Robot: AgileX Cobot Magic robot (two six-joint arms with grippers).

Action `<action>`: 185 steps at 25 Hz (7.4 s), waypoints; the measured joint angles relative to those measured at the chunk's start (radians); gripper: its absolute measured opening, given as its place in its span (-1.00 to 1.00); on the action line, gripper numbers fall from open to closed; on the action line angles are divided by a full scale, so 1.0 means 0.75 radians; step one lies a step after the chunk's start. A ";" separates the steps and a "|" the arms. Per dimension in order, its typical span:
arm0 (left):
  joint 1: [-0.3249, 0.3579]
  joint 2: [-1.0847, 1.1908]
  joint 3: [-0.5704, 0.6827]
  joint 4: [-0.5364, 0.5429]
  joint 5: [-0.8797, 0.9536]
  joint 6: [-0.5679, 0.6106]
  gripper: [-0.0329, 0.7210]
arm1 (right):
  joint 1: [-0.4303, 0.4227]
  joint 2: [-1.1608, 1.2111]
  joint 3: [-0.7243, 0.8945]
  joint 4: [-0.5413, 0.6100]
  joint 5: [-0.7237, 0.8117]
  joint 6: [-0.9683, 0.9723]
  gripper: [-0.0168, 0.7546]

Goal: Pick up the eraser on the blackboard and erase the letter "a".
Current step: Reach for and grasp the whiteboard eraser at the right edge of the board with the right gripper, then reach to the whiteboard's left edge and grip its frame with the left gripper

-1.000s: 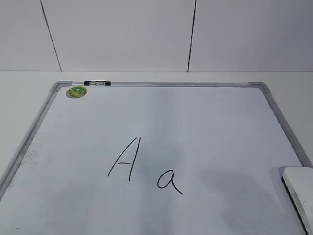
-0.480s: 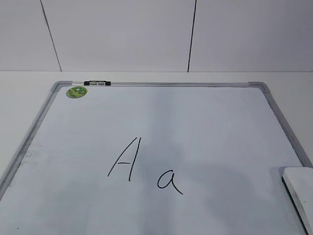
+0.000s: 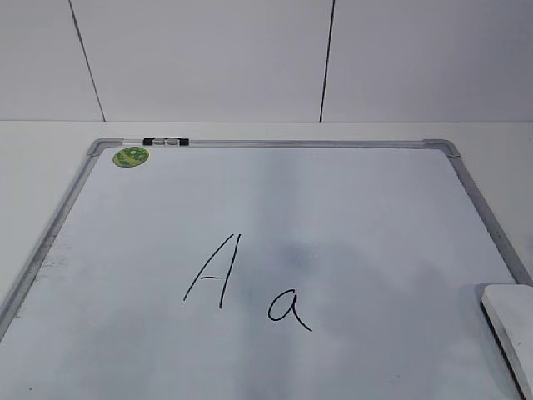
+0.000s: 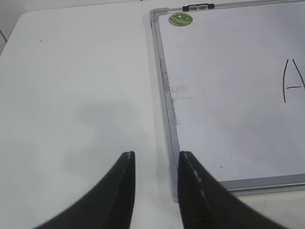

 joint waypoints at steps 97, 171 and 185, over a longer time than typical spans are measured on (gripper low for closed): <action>0.000 0.000 0.000 0.000 0.000 0.000 -0.29 | 0.331 1.521 -0.170 -0.090 -0.026 0.557 0.79; 0.000 0.000 0.000 0.000 0.000 0.000 -0.29 | 0.292 1.784 -0.170 -0.139 -0.150 0.540 0.49; 0.000 0.000 0.000 0.000 0.000 0.000 -0.29 | 0.292 1.790 -0.229 -0.137 -0.068 0.559 0.49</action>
